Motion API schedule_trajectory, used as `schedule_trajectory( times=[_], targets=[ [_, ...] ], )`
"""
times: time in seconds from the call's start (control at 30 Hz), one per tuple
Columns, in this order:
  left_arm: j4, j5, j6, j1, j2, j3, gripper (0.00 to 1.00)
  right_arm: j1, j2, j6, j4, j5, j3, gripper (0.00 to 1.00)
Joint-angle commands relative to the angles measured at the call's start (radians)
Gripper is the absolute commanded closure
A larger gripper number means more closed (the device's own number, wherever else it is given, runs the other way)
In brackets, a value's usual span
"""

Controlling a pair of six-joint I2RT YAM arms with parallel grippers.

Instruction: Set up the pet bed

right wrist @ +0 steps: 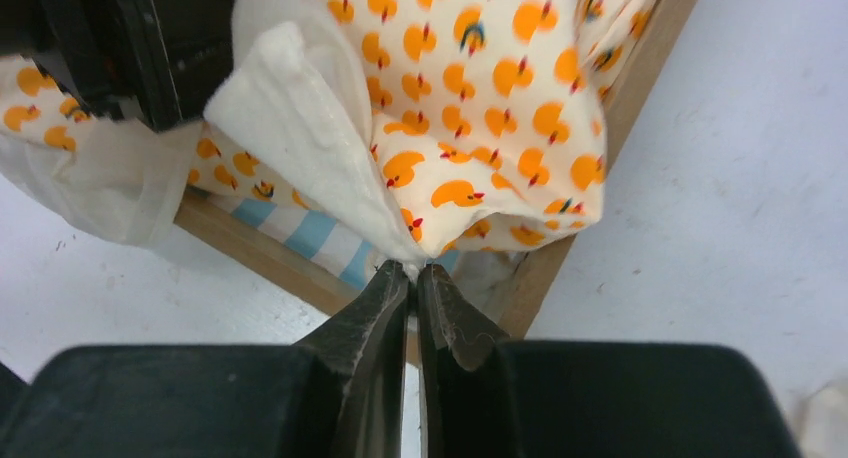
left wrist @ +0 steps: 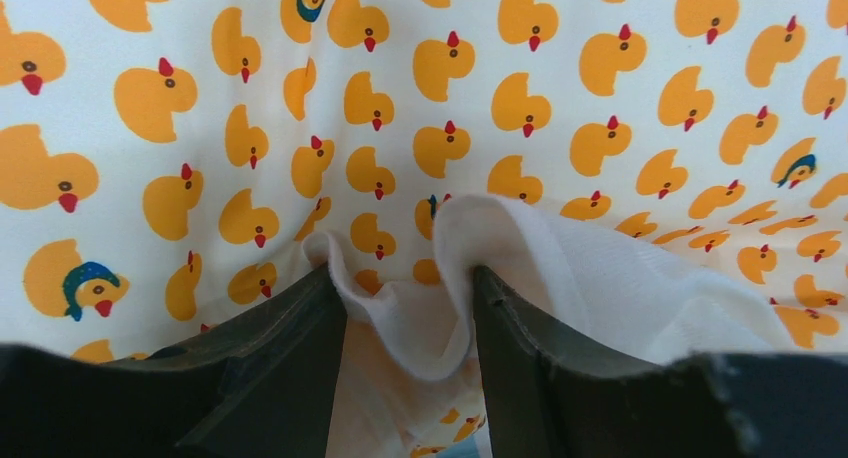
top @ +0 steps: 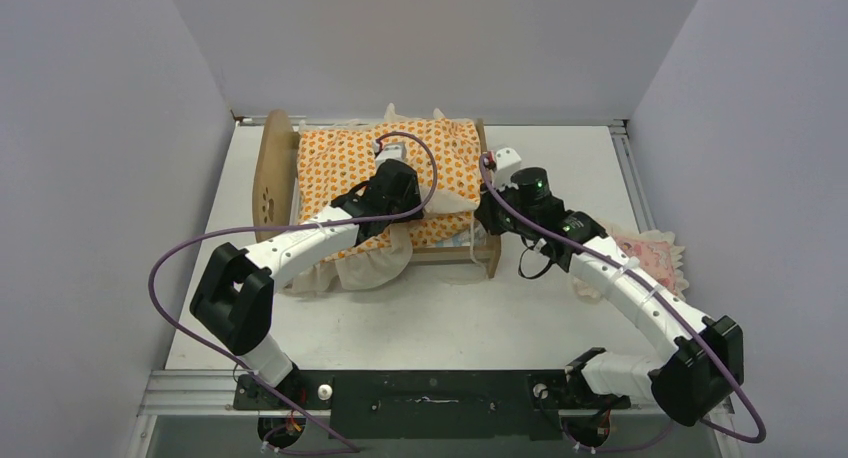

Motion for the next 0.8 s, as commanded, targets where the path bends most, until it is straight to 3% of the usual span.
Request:
schedule_trajectory(
  times=[0.0,0.17,0.43,0.5,0.63,0.77],
  targets=[
    [0.047,0.005,-0.005,0.017,-0.044,-0.008,0.56,-0.006,0.036,-0.174,-0.093,0.099,0.223,0.94],
    [0.051,0.02,-0.002,0.017,-0.037,-0.005,0.61,0.019,0.093,-0.239,-0.116,0.242,0.331,0.87],
    [0.06,0.019,-0.003,0.017,-0.051,-0.031,0.62,0.031,0.018,-0.169,-0.128,0.065,0.27,0.61],
    [0.062,0.02,-0.005,0.017,-0.052,-0.037,0.62,0.028,-0.028,-0.113,-0.134,0.13,0.222,0.6],
    [0.065,0.021,-0.007,0.017,-0.054,-0.037,0.62,0.015,-0.093,-0.086,-0.169,0.193,0.118,0.69],
    [0.061,0.021,-0.004,0.017,-0.057,-0.031,0.62,0.012,-0.121,-0.009,-0.181,0.209,0.05,0.66]
  ],
)
